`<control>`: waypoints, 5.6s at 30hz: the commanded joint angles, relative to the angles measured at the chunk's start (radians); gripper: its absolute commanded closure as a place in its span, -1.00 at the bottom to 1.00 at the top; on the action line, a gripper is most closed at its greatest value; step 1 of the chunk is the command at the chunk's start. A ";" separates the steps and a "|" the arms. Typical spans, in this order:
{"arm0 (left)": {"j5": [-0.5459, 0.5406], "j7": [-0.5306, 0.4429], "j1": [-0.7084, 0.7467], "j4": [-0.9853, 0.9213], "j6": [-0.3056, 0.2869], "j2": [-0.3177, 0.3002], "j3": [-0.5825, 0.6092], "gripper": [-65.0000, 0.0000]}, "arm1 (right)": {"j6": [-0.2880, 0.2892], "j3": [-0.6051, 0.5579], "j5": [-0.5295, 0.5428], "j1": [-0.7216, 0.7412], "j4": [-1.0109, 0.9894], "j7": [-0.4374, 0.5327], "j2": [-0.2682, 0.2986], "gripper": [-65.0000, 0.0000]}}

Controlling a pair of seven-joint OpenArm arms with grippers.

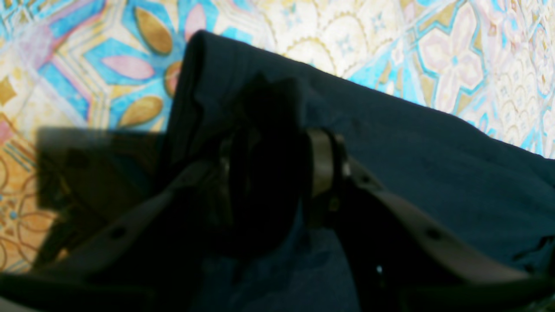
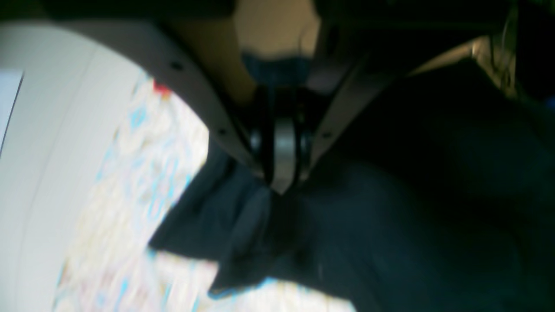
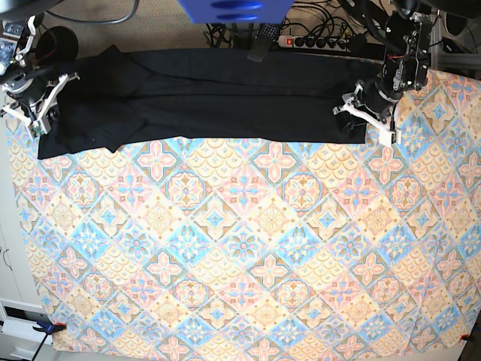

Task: Fold the T-shirt properly
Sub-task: 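Grasp the folded strip's ends with both grippers and tuck them inward, then fold the strip end held by the left gripper inward toward the right gripper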

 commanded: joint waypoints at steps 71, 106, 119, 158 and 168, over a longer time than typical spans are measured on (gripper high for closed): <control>-0.239 0.551 -0.112 -0.057 -0.006 -0.138 0.085 0.29 | -0.005 0.046 -0.095 0.115 0.063 0.016 -0.117 0.21; -0.150 0.576 -0.178 0.134 -0.004 -0.112 -0.198 1.00 | -0.005 0.047 -0.095 0.114 0.065 0.017 -0.117 0.21; -0.148 0.593 -0.186 0.201 0.000 0.075 0.002 1.00 | -0.005 0.053 -0.095 0.114 0.065 0.020 -0.117 0.21; -0.332 0.643 -0.180 0.308 -0.004 0.032 -0.066 -0.06 | -0.005 0.038 -0.093 0.106 0.091 0.011 -0.114 0.20; -0.248 0.642 -0.183 0.241 -0.004 -0.063 -0.075 -0.06 | -0.005 -0.025 -0.091 0.109 0.091 -0.096 -0.113 0.20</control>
